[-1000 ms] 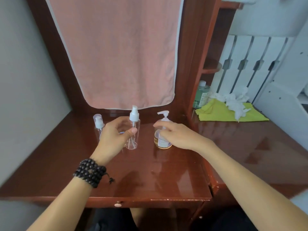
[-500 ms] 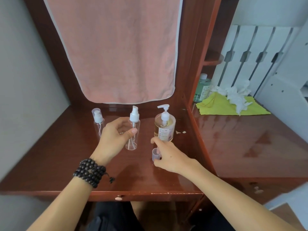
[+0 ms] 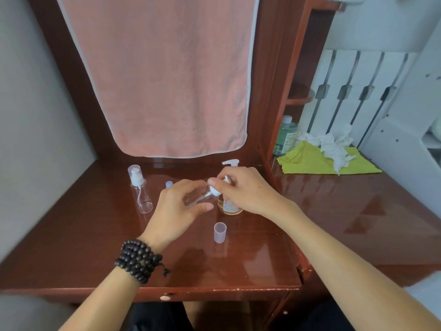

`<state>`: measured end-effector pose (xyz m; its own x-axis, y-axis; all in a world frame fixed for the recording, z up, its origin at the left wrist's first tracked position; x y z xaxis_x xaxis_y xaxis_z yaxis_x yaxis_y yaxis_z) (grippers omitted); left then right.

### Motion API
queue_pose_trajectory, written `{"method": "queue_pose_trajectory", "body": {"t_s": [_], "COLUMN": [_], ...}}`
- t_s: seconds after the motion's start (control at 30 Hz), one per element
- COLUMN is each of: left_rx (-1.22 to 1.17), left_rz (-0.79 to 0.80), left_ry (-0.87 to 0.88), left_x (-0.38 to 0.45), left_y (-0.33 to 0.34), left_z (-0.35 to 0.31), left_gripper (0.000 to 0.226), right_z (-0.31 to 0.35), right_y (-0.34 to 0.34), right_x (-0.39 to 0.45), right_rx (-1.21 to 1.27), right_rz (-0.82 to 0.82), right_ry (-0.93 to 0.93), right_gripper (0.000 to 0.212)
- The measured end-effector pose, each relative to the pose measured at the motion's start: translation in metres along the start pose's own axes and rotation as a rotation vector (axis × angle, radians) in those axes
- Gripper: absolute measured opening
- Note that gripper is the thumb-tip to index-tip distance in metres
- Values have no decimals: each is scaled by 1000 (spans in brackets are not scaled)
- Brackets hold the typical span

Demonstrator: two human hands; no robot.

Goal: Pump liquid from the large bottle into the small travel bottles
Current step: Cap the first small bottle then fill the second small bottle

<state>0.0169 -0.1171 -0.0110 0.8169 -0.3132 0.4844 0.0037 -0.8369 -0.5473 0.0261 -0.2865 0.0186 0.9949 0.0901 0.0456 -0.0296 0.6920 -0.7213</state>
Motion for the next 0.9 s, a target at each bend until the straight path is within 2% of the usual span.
{"method": "queue_pose_trajectory", "body": {"t_s": [0.1, 0.23, 0.3, 0.37, 0.4, 0.47, 0.53, 0.57, 0.63, 0.67, 0.8, 0.83, 0.9], "left_rx": [65, 52, 41, 39, 45, 73, 115, 129, 122, 114, 117, 116, 104], "left_rz": [-29, 35, 25, -2, -2, 16, 40, 42, 27, 21, 23, 23, 19], "left_ry": [31, 30, 4, -8, -7, -2, 7, 8, -11, -19, -18, -23, -37], "left_x": [6, 9, 9, 11, 12, 14, 13, 13, 11, 10, 11, 11, 11], "left_y": [-2, 2, 2, 2, 2, 3, 3, 3, 3, 3, 4, 4, 4], "left_z": [-9, -11, -10, -9, -10, -11, -11, -10, -7, -6, -6, -6, -5], "left_gripper": [34, 25, 27, 31, 31, 31, 31, 32, 32, 32, 31, 31, 31], "right_z": [-4, -6, -4, -6, -8, -12, -13, -12, -12, -11, -15, -13, -12], "right_y": [-2, -7, -10, -10, -10, -11, -14, -15, -13, -12, -10, -9, -8], "right_x": [0, -5, -6, -6, -6, -3, -3, -4, -8, -9, -3, -4, -5], "right_rx": [47, 25, -52, -55, -36, -44, -52, -55, -50, -35, -49, -45, -63], "right_rz": [-34, 50, 119, 195, 189, 102, 61, 96, 218, 239, 121, 140, 214], "right_ry": [-54, -177, -236, -151, -68, 2, -37, -74, -91, -41, 17, -9, -18], "right_gripper": [21, 5, 23, 45, 47, 34, 22, 14, 47, 54, 23, 23, 50]}}
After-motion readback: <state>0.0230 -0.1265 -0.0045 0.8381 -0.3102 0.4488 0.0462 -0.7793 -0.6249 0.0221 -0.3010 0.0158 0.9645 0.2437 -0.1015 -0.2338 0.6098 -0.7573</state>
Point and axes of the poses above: each hand's wrist, its own x-axis towards the middle knuckle, its own y-axis out of the palm, z = x × y, the point moved 5 cm from there along x, towards the middle knuckle, and after that the axes turned 10 degrees about y, right-handed, at the moved point
